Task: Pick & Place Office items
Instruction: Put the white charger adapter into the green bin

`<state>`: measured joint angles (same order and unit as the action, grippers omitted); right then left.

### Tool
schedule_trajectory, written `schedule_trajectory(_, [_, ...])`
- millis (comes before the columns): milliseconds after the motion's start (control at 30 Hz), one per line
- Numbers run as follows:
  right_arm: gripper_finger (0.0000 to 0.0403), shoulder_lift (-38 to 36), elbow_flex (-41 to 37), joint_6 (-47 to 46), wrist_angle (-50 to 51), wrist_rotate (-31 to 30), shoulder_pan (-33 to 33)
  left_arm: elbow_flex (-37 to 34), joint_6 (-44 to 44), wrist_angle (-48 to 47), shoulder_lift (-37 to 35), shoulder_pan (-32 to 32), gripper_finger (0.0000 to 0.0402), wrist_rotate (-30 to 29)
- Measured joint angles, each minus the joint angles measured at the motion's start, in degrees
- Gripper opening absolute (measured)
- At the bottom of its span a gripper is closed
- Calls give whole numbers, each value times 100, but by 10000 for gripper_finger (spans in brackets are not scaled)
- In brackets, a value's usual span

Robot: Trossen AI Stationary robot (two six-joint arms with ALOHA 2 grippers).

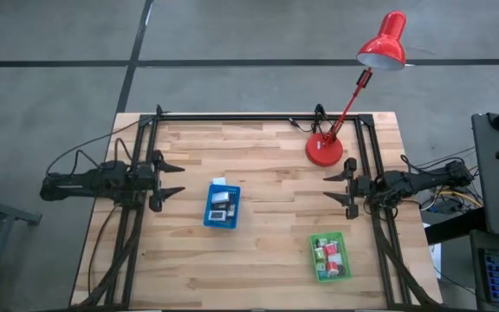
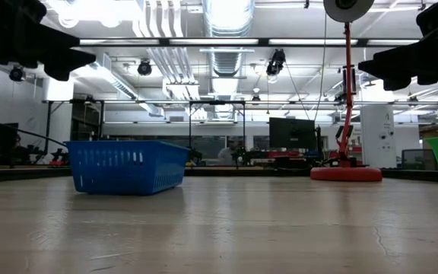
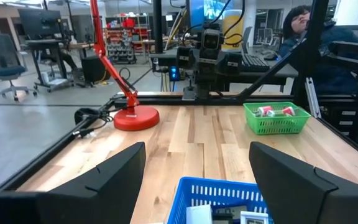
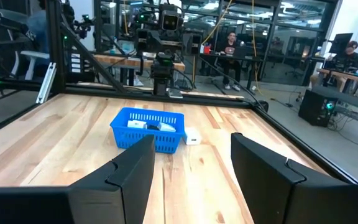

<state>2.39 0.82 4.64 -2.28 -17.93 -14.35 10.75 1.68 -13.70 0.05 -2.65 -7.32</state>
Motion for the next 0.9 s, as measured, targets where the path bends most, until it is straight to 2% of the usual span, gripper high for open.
schedule_trajectory(233, [203,9,0,-4,0,-2,0,1,-3,31,7,-3,292,110])
schedule_trajectory(633, [203,9,0,-724,0,-4,0,-395,-1006,70,8,-3,292,87])
schedule_trajectory(800, [203,9,0,-724,0,-26,0,-439,-766,310,20,-3,292,86])
schedule_trajectory(900, [203,9,0,-715,-2,-92,0,-434,-824,638,20,-3,292,-216])
